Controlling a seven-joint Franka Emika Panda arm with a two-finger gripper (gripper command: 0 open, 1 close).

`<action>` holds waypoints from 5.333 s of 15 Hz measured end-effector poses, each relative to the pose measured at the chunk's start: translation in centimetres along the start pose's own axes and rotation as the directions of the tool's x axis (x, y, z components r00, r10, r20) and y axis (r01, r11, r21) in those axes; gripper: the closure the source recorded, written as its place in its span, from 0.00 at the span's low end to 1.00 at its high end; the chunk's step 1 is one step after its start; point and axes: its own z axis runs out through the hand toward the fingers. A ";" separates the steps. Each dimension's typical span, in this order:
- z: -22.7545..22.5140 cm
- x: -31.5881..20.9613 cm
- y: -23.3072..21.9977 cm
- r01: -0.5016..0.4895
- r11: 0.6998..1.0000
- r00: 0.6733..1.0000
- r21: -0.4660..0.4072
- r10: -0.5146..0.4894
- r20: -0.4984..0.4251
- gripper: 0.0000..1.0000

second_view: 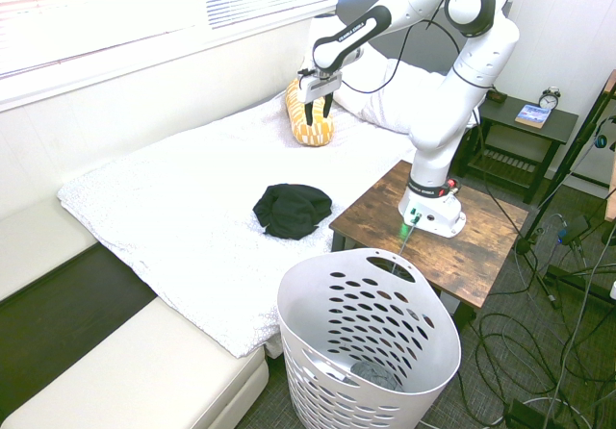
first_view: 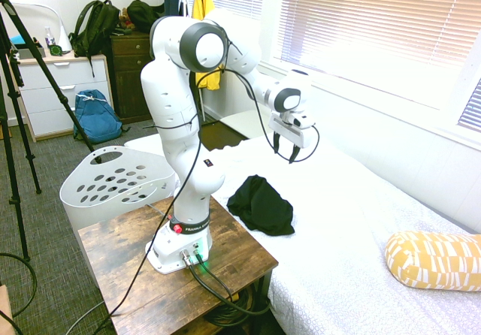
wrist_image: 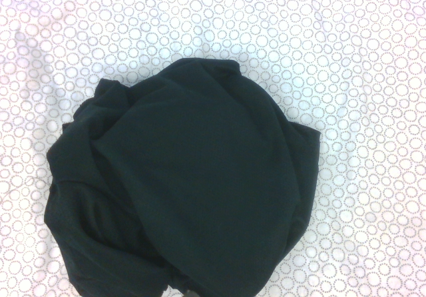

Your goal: Put my clothes in the laundry bag

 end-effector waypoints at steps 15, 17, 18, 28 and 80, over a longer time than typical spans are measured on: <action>21.8 -5.5 -17.1 0.162 0.986 0.982 -0.029 -0.158 0.100 0.00; 26.0 -6.8 -16.7 0.151 0.987 0.980 -0.051 -0.142 0.142 0.00; 27.6 -7.2 -16.1 0.153 0.986 0.978 -0.073 -0.140 0.153 0.00; 33.1 -9.4 -13.8 0.190 0.967 0.973 -0.172 -0.161 0.167 1.00; -3.3 -63.3 4.3 0.787 0.604 0.616 -0.127 -0.755 0.223 0.00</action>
